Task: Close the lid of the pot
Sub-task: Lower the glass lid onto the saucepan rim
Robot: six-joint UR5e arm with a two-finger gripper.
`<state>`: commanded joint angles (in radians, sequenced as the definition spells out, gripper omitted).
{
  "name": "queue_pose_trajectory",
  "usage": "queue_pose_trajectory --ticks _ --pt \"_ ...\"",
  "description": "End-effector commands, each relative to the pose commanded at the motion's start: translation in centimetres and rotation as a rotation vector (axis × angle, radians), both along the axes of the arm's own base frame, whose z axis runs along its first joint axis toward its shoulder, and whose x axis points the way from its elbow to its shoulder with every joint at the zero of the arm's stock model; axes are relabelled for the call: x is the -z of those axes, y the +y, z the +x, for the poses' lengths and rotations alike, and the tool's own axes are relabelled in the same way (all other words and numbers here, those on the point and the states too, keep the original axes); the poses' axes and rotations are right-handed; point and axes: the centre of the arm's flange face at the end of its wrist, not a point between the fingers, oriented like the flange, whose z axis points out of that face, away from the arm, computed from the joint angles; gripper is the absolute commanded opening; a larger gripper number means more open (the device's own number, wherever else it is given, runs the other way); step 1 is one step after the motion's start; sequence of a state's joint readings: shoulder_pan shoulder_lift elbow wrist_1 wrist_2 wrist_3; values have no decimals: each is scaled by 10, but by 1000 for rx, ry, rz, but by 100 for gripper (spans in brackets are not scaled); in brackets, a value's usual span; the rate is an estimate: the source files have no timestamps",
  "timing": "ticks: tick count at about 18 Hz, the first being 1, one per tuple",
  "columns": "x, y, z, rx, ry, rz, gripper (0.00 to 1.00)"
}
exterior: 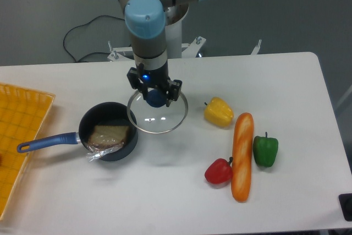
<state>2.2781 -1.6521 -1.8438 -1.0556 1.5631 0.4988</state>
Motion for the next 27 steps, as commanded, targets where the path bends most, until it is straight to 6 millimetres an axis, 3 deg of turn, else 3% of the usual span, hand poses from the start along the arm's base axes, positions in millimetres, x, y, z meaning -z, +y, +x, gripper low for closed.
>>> queue_pose_trajectory --ticks 8,13,18,27 --pt "1 18 26 -56 10 39 62" --pt "12 28 47 -58 17 53 62" --pt "23 37 54 -82 46 54 62" --pt "26 48 55 -133 49 85 62"
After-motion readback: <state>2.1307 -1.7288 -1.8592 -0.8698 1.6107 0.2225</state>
